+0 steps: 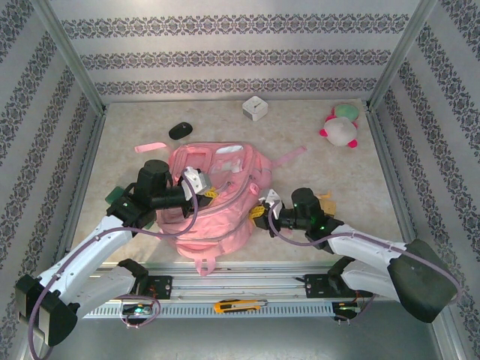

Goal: Pack the student bag

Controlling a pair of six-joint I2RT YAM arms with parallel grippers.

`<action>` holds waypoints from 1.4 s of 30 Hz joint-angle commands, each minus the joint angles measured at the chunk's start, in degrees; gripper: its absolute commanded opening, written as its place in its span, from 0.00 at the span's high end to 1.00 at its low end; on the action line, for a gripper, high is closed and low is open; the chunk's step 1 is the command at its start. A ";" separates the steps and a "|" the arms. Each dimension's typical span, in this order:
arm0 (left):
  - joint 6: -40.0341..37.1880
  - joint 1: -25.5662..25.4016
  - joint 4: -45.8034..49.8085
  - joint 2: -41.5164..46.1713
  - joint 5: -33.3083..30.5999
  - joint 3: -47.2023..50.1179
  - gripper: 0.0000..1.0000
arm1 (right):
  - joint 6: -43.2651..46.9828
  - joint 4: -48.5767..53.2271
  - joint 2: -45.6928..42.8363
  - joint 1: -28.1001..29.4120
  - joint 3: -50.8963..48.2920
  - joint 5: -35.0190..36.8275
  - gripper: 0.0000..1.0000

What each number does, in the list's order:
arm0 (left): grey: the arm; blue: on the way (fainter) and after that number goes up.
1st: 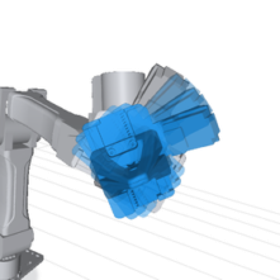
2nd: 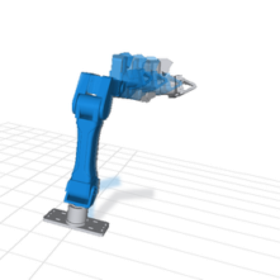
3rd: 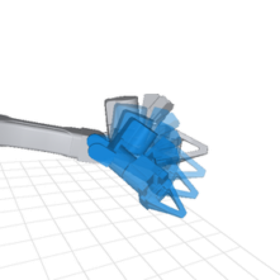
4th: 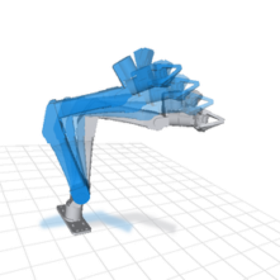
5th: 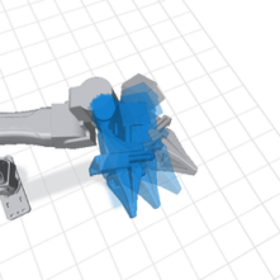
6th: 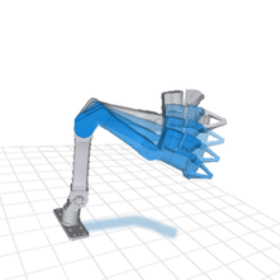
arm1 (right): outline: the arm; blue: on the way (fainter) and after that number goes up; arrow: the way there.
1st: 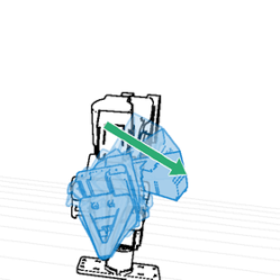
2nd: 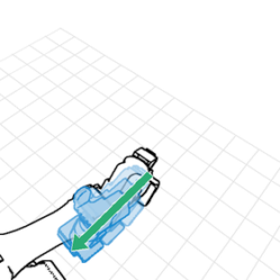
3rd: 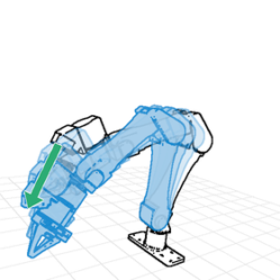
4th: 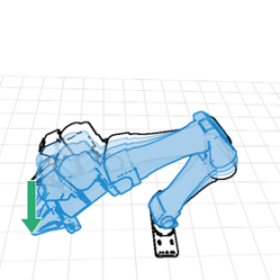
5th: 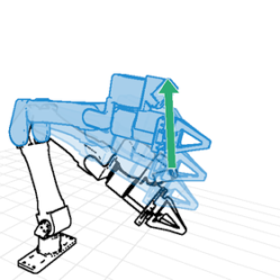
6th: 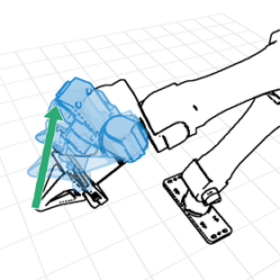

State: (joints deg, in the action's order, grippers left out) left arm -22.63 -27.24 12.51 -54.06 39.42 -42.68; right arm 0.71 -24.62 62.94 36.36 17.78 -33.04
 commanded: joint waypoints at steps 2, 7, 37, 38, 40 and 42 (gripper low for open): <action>0.37 0.51 -6.02 1.22 4.61 -3.29 1.00 | -2.88 -0.39 -1.69 -1.68 -0.44 7.54 1.00; -0.30 0.52 -4.97 1.37 4.48 -3.54 1.00 | -5.56 0.79 -2.54 -3.20 -1.25 15.10 1.00; 2.95 0.52 -7.42 -0.25 18.63 -3.74 1.00 | -4.65 -2.84 14.08 -13.51 9.47 23.73 1.00; 3.28 0.45 -7.71 -0.09 16.22 -3.50 1.00 | -4.74 -2.51 13.56 -13.43 9.51 22.73 0.97; 3.03 0.47 -7.94 0.13 10.88 -3.01 1.00 | -5.39 -1.04 11.94 -13.31 9.40 21.20 0.84; 2.53 0.52 -8.24 -0.12 6.20 -2.40 1.00 | -6.68 1.56 9.32 -12.76 9.02 20.83 0.68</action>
State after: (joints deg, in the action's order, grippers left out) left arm -19.86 -26.61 10.35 -56.75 45.98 -43.16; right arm -4.16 -24.88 75.42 24.73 26.09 -14.37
